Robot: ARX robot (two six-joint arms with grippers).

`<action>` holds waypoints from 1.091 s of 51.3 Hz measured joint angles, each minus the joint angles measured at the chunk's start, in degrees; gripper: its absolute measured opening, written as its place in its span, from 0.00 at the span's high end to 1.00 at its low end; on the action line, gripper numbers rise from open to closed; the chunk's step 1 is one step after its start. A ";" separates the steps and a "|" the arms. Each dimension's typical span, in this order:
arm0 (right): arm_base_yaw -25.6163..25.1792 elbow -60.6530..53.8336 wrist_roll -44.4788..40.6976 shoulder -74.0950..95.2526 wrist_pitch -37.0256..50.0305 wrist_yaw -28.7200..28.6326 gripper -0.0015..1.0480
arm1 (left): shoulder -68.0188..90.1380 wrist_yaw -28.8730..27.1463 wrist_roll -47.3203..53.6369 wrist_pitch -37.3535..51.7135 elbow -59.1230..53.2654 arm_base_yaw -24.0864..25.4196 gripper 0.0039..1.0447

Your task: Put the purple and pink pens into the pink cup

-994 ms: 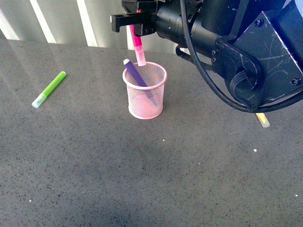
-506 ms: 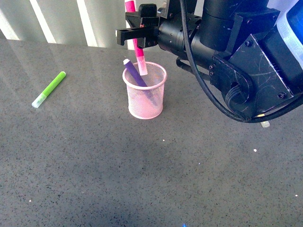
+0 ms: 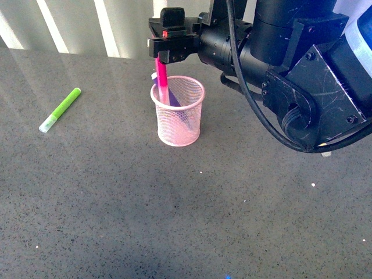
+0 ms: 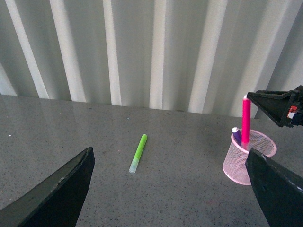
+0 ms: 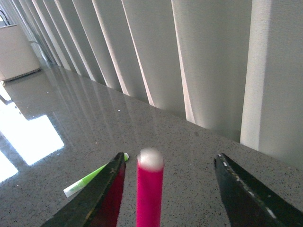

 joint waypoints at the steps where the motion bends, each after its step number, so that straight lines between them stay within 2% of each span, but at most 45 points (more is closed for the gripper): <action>1: -0.07 0.00 0.00 0.00 0.00 0.04 0.40 | -0.02 -0.02 0.00 0.00 0.00 0.00 0.06; 6: -0.33 0.00 0.09 0.00 0.00 0.20 0.19 | -0.02 -0.02 0.00 0.00 0.00 0.00 0.06; 12: -0.50 0.00 0.61 0.00 0.00 0.48 0.05 | -0.02 -0.02 0.00 0.00 0.00 0.00 0.06; 26: -0.90 -2.80 0.87 -2.91 0.11 2.34 0.07 | -0.02 0.00 0.00 0.00 0.00 0.00 0.06; 35: -3.93 -9.14 0.92 -17.33 0.70 2.38 0.07 | -0.02 0.00 0.00 0.00 0.00 0.00 0.06; 42: -7.17 -14.53 0.79 -29.66 -2.01 2.60 0.07 | -0.02 -0.02 0.00 0.00 0.00 0.00 0.06; 49: -11.65 -22.88 -0.79 -46.38 -7.32 2.95 0.07 | -0.02 -0.02 0.00 0.00 0.00 0.00 0.06; 56: -17.40 -30.58 -4.52 -65.88 -19.50 3.45 0.07 | -0.02 0.00 0.00 0.00 0.00 0.00 0.06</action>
